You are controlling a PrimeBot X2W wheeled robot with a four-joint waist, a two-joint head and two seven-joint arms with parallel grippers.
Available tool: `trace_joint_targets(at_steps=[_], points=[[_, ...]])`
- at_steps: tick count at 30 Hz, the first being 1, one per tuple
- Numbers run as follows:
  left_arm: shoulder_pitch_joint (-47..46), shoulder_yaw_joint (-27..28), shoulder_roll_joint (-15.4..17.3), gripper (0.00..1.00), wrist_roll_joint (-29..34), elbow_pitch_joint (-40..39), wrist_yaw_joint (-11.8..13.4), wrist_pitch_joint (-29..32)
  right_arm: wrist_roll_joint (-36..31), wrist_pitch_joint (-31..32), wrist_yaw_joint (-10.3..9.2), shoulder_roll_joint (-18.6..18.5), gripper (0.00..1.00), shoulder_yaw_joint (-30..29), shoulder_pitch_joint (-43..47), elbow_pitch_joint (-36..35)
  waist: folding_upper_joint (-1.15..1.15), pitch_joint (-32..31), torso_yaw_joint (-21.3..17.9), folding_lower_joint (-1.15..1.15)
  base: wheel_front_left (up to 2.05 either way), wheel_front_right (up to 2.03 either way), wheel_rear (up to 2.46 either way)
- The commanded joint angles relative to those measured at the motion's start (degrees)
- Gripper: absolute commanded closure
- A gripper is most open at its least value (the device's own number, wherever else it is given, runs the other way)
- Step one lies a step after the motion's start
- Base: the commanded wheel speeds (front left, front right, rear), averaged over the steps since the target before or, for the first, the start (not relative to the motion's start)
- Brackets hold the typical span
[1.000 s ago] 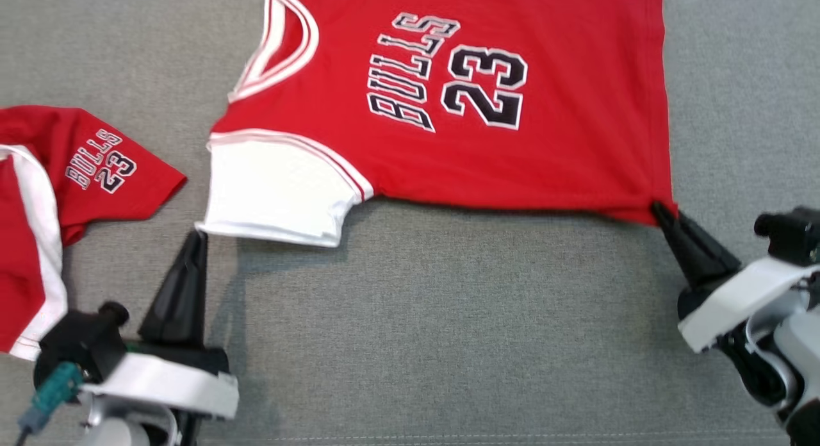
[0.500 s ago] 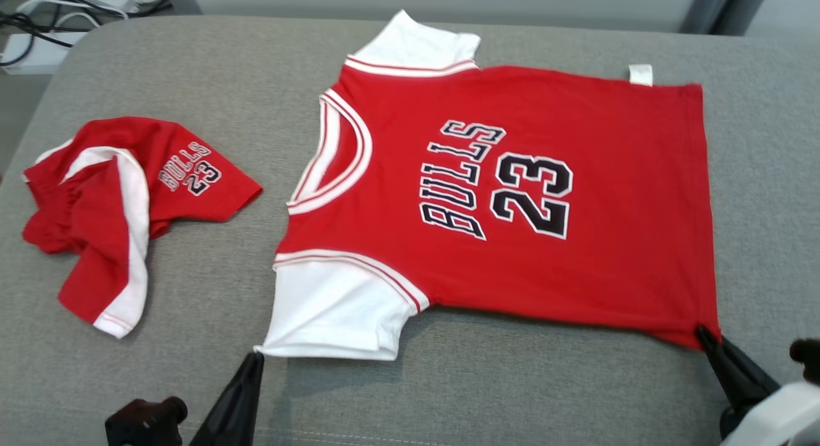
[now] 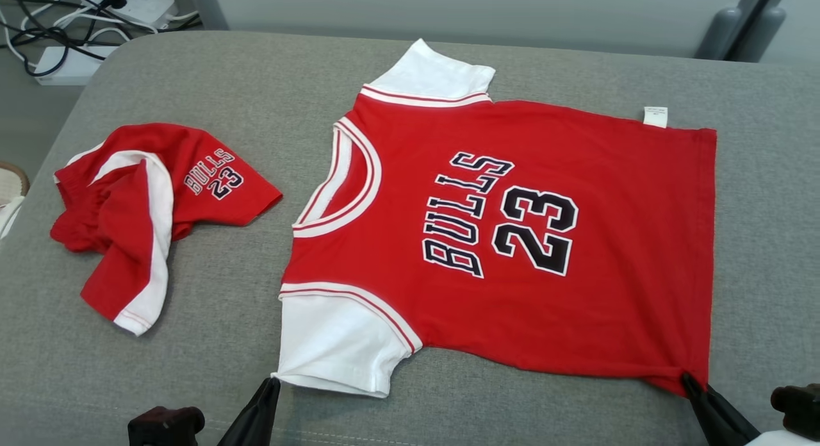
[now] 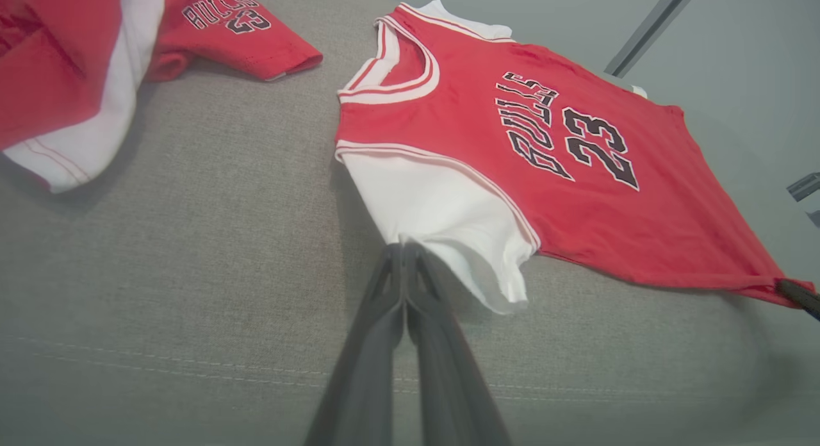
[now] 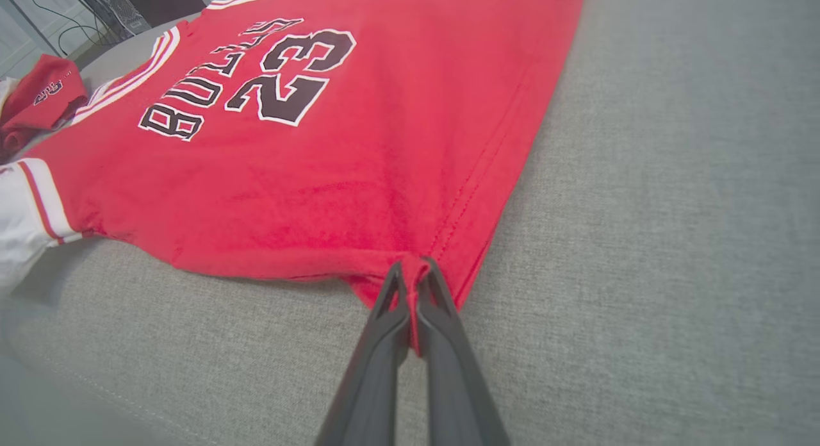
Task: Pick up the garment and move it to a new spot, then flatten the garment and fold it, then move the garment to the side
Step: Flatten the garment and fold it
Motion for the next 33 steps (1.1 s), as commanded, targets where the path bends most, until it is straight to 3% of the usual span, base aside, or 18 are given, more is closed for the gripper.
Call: trace_joint_targets(at_steps=[1, 4, 5, 6, 7, 8, 19, 26, 33], points=[[-3.2, 2.0, 0.5, 1.0, -0.6, -0.2, -0.5, -0.5, -0.9, 0.3, 0.25, -1.0, 1.0, 0.6, 0.2, -1.8, 0.0, -0.1, -0.7, 0.0, 0.0, 0.0, 0.0], [-3.8, 1.7, 0.0, 1.0, -1.6, 1.9, -1.7, -0.3, -1.8, 1.1, 0.25, 0.3, 1.0, 0.3, 0.0, -1.6, 0.0, -0.1, -1.2, 0.0, 0.0, 0.0, 0.0], [-4.0, 1.6, -0.1, 1.0, -1.8, 2.5, -1.9, -0.2, -2.0, 1.1, 0.25, 0.7, 0.82, 0.0, -0.2, -1.4, 0.0, -0.1, -1.3, 0.0, 0.0, 0.0, 0.0], [-4.0, 1.5, -0.3, 0.65, -2.3, 3.2, -2.2, 0.2, -2.2, 1.3, 0.25, 1.0, 0.53, -0.1, -0.3, -1.2, 0.0, -0.2, -1.3, 0.0, 0.0, 0.0, 0.0], [-4.2, 1.4, -0.3, 0.0, -2.5, 3.6, -2.5, 0.3, -2.2, 1.0, 0.25, 1.4, 0.17, -0.4, -0.3, -1.1, 0.0, -0.2, -1.4, 0.0, 0.0, 0.0, 0.0], [-4.3, 1.7, -0.5, 0.0, -2.7, 3.7, -2.6, -0.1, -2.1, 0.9, 0.25, 1.8, 0.0, -0.8, -0.3, -1.0, 0.0, -0.2, -1.4, 0.0, 0.0, 0.0, 0.0], [-11.3, 7.7, 1.0, 0.0, 3.0, 1.1, 0.0, -7.7, -5.7, -7.3, 0.25, 3.7, 0.0, -7.4, -4.0, -6.1, 0.0, -1.7, -2.7, 0.0, 0.0, 0.0, 0.0], [-17.9, 7.7, 2.1, 0.0, 7.2, 7.3, -0.1, -9.3, -12.0, -11.0, 0.25, 6.9, 0.0, -7.0, -10.4, -5.5, 0.0, -4.0, -5.1, 0.0, 0.0, 0.0, 0.0], [-16.7, 6.6, 2.3, 0.0, 9.3, 13.4, -0.3, -11.3, -16.2, -13.0, 0.25, 9.3, 0.0, -5.7, -9.8, -2.6, 0.0, -7.0, -5.9, 0.0, 0.0, 0.0, 0.0]])
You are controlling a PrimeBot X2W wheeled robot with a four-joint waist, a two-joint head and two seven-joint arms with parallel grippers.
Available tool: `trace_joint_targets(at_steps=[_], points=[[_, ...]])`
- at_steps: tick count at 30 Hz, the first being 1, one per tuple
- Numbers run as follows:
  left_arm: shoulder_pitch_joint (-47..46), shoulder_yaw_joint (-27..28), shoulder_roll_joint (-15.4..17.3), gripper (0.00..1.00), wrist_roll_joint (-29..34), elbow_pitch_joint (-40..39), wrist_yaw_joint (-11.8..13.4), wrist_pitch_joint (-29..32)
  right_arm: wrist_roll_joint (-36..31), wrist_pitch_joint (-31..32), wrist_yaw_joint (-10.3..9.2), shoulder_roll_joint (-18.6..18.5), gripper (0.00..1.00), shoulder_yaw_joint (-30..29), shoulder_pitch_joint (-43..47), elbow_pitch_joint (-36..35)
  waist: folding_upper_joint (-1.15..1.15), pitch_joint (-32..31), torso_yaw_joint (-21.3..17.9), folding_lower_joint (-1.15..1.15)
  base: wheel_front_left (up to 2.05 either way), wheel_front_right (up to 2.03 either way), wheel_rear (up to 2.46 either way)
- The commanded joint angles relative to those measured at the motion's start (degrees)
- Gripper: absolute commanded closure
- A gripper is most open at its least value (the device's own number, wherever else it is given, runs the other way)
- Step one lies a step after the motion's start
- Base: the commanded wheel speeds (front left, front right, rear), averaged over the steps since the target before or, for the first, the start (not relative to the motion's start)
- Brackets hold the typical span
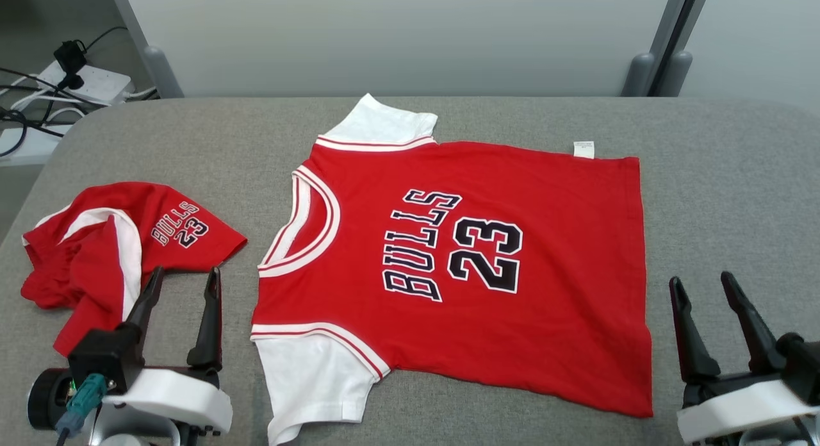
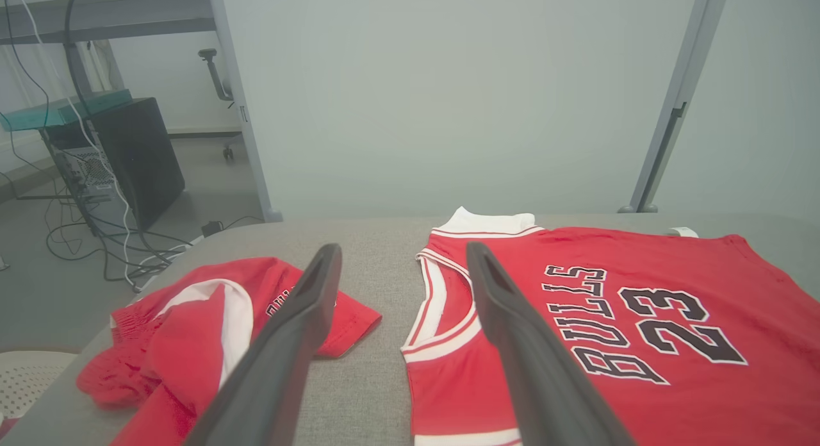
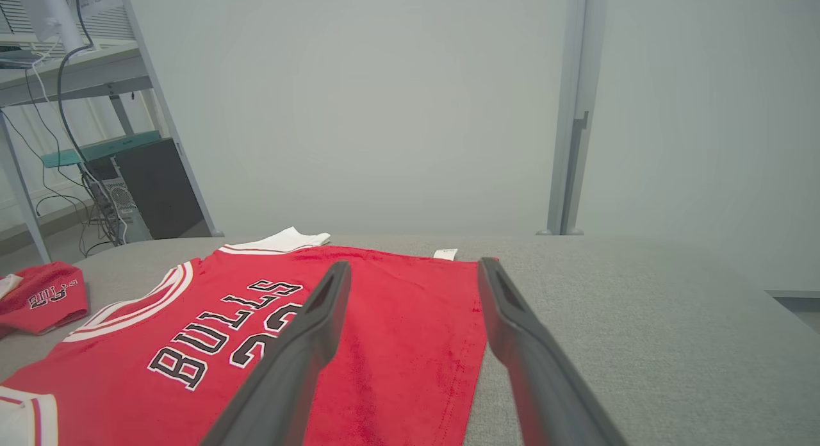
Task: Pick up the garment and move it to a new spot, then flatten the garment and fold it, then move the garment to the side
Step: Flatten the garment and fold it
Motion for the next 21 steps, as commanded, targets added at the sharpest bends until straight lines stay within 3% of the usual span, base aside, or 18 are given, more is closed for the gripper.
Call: trace_joint_targets(at_steps=[1, 9, 21], points=[[-1.0, 2.3, 1.7, 0.0, 0.4, -0.8, -0.1, -0.7, -0.6, -0.8, 0.25, -0.4, 0.0, 1.2, 0.1, -0.9, 0.0, -1.0, -0.1, 0.0, 0.0, 0.0, 0.0], [5.9, 1.7, 1.2, 0.0, 0.8, -0.6, -0.1, -2.4, -4.2, -1.6, 0.25, 1.8, 0.0, -0.6, 6.9, 0.2, 0.0, -4.2, 0.1, 0.0, 0.0, 0.0, 0.0], [7.2, 6.3, -1.3, 0.0, -1.2, 2.5, -5.2, -3.3, -5.4, -1.8, 0.25, 4.8, 0.0, -4.3, 11.0, -1.0, 0.0, -5.4, 1.5, 0.0, 0.0, 0.0, 0.0]])
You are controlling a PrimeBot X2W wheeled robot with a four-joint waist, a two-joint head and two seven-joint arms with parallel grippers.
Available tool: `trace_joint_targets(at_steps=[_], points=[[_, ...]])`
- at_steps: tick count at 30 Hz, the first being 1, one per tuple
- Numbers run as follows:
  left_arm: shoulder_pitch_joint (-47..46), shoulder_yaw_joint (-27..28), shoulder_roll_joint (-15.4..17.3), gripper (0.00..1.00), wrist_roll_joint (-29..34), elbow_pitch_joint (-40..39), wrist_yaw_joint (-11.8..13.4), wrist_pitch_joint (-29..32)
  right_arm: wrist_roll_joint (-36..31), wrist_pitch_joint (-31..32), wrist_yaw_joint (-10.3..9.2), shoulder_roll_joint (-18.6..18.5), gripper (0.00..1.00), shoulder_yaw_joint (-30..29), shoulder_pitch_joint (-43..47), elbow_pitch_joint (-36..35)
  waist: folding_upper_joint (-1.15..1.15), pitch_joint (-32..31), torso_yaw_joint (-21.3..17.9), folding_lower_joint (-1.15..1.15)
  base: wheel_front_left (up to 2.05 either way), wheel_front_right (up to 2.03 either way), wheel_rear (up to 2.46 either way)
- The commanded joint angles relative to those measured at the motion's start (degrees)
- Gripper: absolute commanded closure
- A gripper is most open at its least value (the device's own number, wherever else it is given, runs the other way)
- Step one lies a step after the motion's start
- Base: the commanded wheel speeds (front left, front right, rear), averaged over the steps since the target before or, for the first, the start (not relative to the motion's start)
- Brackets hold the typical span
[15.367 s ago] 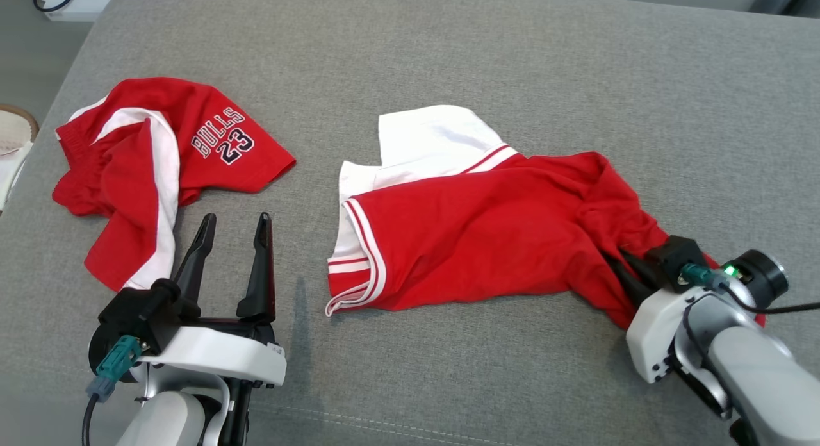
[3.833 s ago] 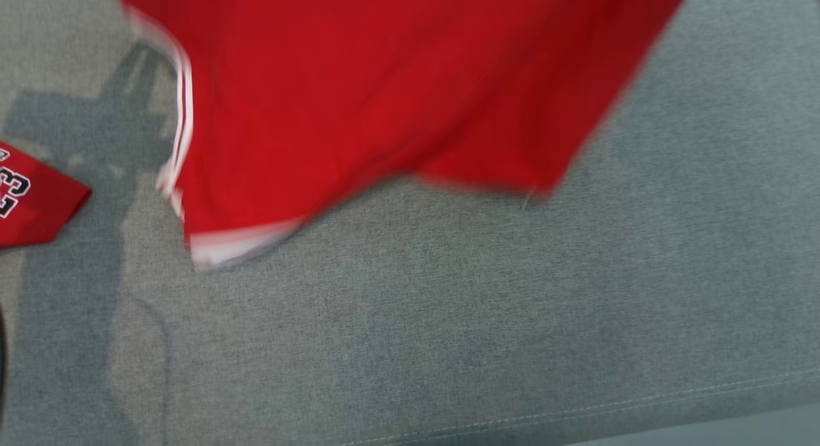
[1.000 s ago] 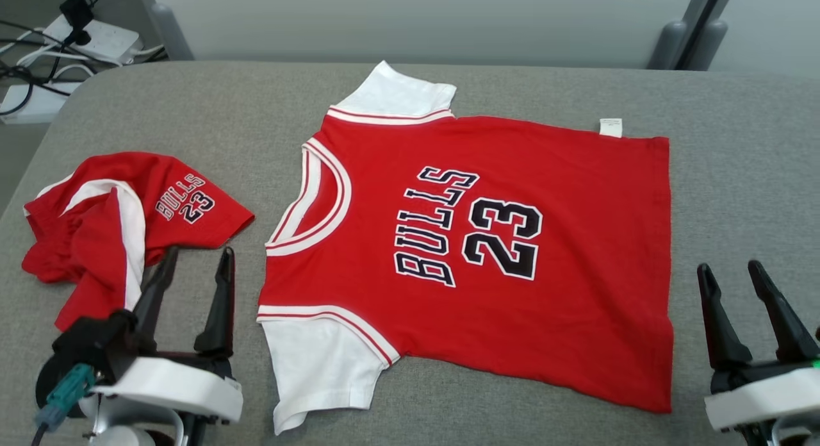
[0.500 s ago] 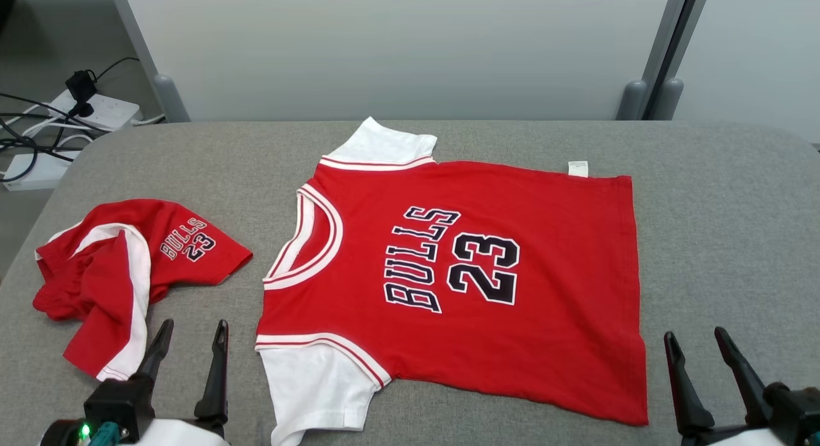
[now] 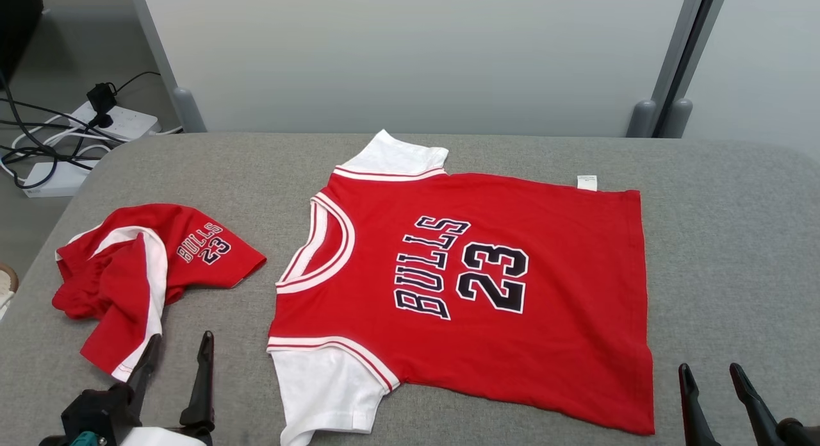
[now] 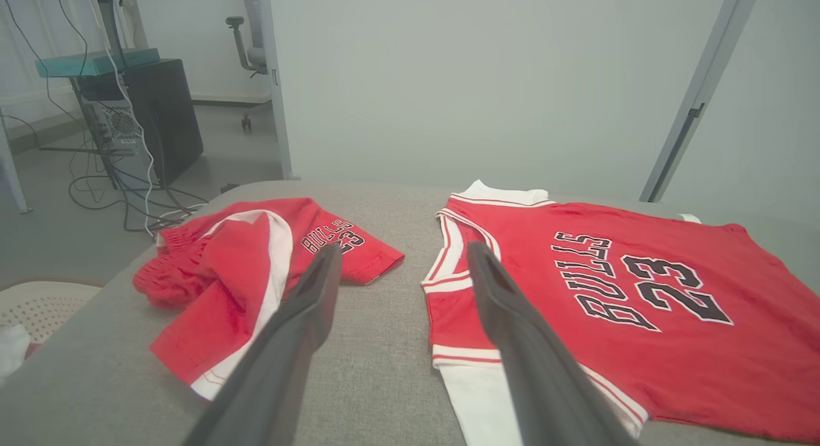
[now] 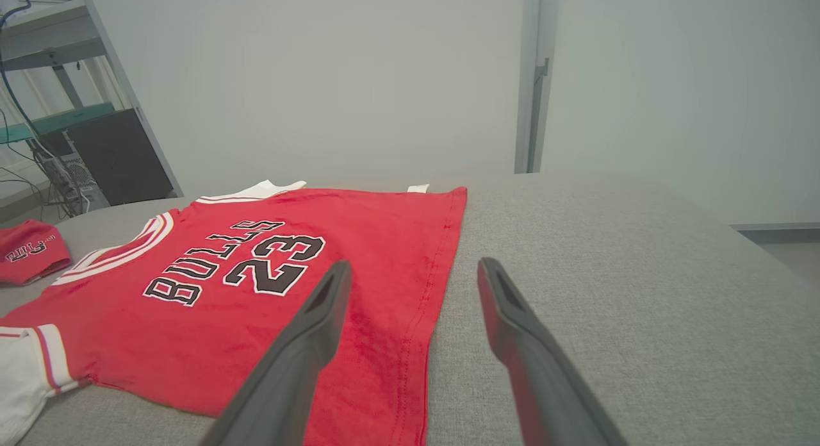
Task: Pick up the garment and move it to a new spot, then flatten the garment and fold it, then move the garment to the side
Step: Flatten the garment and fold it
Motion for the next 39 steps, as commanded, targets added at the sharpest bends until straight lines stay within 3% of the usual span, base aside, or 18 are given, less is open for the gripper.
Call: trace_joint_targets(at_steps=[1, 15, 32, 39], points=[[-2.0, 3.0, 1.1, 0.0, 0.5, -0.8, -0.5, -0.7, -0.7, -0.8, 0.25, -1.0, 0.0, 1.2, -1.1, -1.8, 0.0, 0.0, 0.0, 0.01, 0.0, 0.0, 0.0], [-2.0, 3.8, -0.4, 0.0, 6.1, 1.3, -3.8, -0.8, -0.8, -0.8, 0.25, -1.0, 0.0, 2.3, -1.7, -0.2, 0.0, 0.7, 0.8, 0.01, 0.0, 0.0, 0.0], [-1.7, 4.1, -1.9, 0.0, 5.7, 2.4, -5.5, -0.4, -0.6, -0.8, 0.25, -1.0, 0.0, 3.2, -2.2, 0.0, 0.0, 1.4, 0.7, 0.01, 0.0, 0.0, 0.0], [-1.0, 1.5, -4.0, 0.0, 3.0, 5.5, -7.6, 2.7, 2.2, 0.6, 0.25, -1.2, 0.0, 6.3, -3.5, 5.1, 0.0, 3.6, -0.6, 0.01, 0.0, 0.0, 0.0]])
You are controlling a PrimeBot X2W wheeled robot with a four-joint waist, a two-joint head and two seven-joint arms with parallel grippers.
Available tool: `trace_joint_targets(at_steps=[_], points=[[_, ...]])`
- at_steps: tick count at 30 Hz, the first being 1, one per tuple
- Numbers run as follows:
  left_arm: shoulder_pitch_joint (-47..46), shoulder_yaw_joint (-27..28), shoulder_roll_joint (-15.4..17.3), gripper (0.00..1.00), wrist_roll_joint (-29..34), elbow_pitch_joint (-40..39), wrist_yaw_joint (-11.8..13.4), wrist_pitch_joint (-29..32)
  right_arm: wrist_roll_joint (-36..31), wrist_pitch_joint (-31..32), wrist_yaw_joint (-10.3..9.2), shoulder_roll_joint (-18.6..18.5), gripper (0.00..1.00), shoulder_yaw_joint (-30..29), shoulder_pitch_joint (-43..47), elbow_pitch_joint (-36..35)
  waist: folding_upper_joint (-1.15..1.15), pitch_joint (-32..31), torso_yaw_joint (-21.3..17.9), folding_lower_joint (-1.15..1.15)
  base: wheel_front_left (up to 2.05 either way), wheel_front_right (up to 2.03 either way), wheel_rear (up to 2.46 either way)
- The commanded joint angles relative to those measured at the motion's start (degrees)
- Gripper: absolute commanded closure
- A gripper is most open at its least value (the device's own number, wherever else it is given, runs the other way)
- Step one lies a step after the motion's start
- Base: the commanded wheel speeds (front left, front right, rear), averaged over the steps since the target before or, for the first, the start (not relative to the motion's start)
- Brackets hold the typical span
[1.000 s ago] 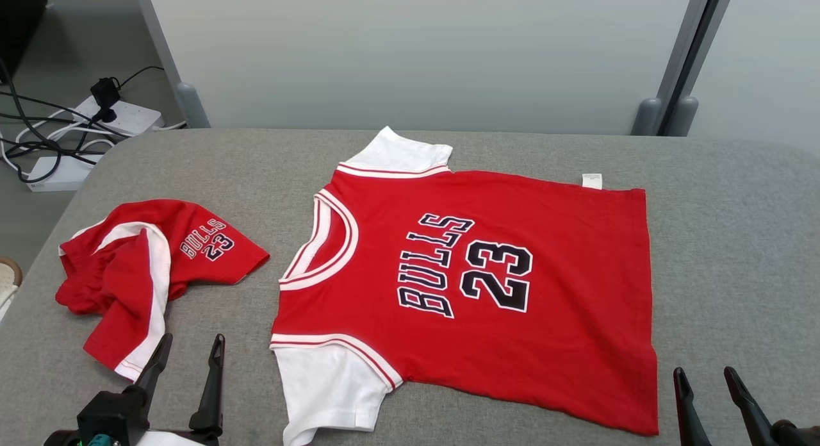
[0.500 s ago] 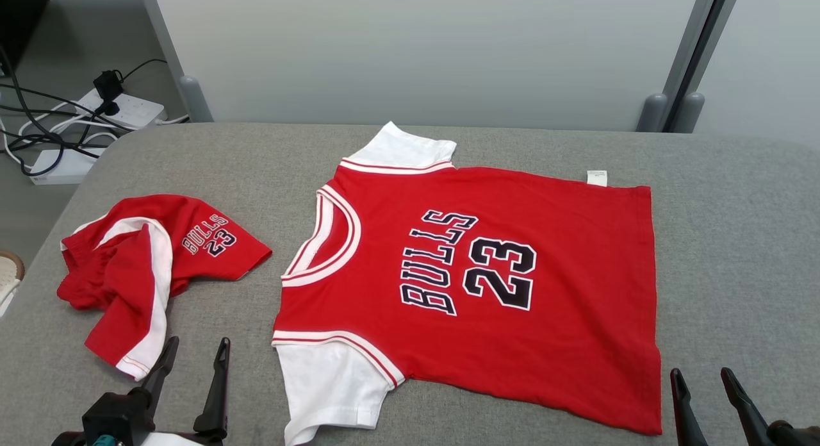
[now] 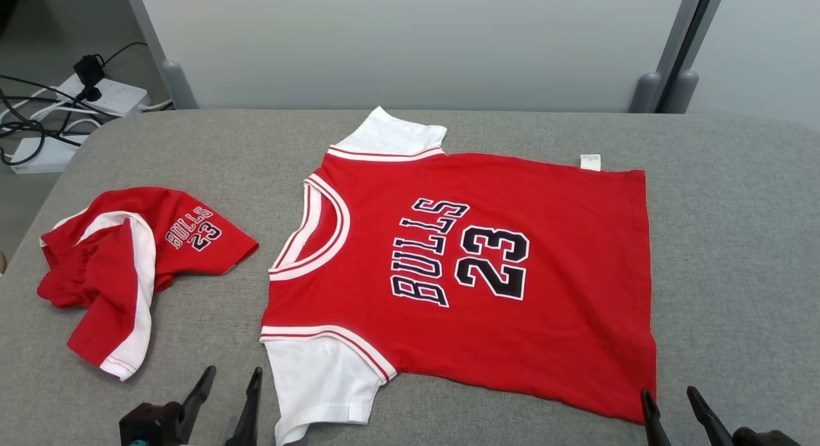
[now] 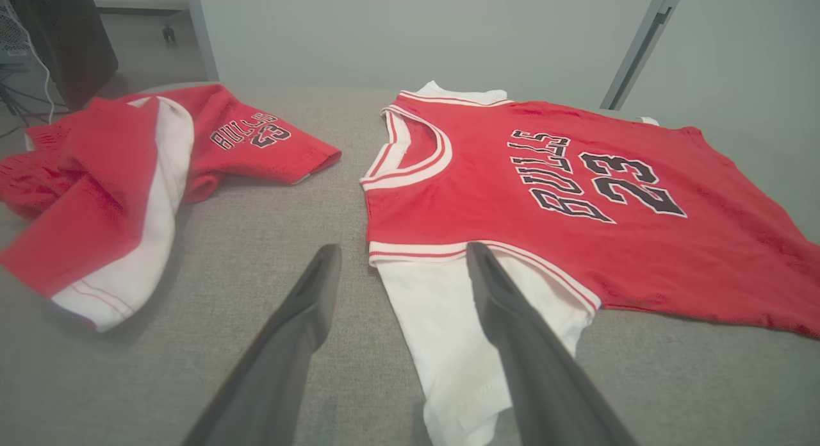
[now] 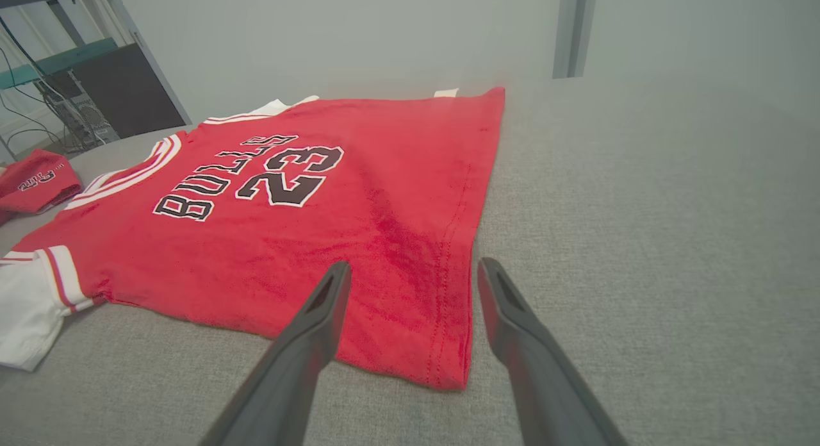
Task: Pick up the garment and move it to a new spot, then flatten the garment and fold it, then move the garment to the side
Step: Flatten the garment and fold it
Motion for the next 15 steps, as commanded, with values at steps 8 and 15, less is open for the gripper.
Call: trace_joint_targets(at_steps=[8, 15], points=[[-0.9, -0.8, -1.5, 0.0, -3.7, 4.3, -4.0, 2.3, 0.7, -0.7, 0.25, -1.9, 0.0, 1.4, -3.1, 5.4, 0.0, 2.9, 0.0, 0.0, 0.0, 0.0, 0.0], [-1.6, -2.6, -2.0, 0.0, -4.6, 6.8, -5.8, 4.6, 1.0, -1.1, 0.25, -1.8, 0.0, 1.0, -4.9, 8.0, 0.0, 4.8, 0.2, 0.0, 0.0, 0.0, 0.0]])
